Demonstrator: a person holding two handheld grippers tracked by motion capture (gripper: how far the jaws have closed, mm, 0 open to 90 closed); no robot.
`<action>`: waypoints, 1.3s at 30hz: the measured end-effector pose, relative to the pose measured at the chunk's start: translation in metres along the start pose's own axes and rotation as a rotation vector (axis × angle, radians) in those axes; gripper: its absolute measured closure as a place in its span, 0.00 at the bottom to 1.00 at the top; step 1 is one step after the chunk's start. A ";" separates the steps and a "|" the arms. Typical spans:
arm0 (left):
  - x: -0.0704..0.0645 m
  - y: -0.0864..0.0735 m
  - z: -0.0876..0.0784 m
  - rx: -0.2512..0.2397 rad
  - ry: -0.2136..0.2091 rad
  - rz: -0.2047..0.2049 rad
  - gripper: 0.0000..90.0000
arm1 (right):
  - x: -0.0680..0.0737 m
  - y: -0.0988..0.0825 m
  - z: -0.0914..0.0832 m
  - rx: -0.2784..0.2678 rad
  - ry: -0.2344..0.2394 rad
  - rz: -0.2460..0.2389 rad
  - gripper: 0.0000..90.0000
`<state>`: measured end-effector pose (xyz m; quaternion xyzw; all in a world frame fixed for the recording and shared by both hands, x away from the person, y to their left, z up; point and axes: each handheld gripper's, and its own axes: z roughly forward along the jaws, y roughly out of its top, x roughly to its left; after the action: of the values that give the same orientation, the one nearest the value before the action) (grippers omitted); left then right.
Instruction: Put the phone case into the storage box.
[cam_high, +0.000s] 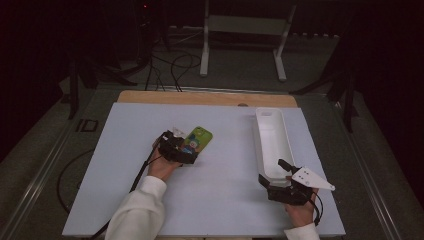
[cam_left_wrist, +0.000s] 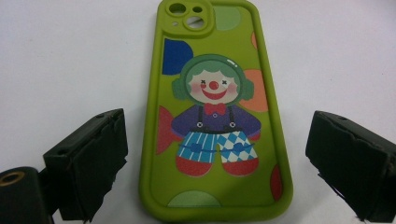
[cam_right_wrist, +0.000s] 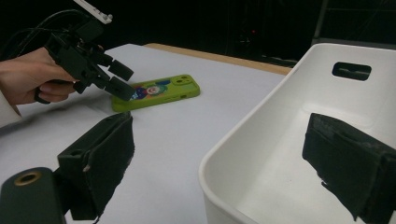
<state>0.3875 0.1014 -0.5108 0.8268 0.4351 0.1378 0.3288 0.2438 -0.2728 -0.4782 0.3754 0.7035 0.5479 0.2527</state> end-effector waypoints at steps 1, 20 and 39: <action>0.000 0.000 0.001 0.008 0.002 0.004 0.07 | 0.000 0.000 0.000 0.001 0.000 0.000 0.10; -0.002 0.001 0.015 0.060 0.028 0.001 0.13 | 0.000 0.000 0.000 0.000 -0.001 -0.005 0.10; -0.005 0.002 0.016 0.080 0.046 0.022 0.17 | 0.001 0.000 0.001 0.001 -0.001 -0.006 0.10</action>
<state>0.3941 0.0896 -0.5205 0.8406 0.4387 0.1430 0.2837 0.2440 -0.2720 -0.4781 0.3738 0.7048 0.5465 0.2547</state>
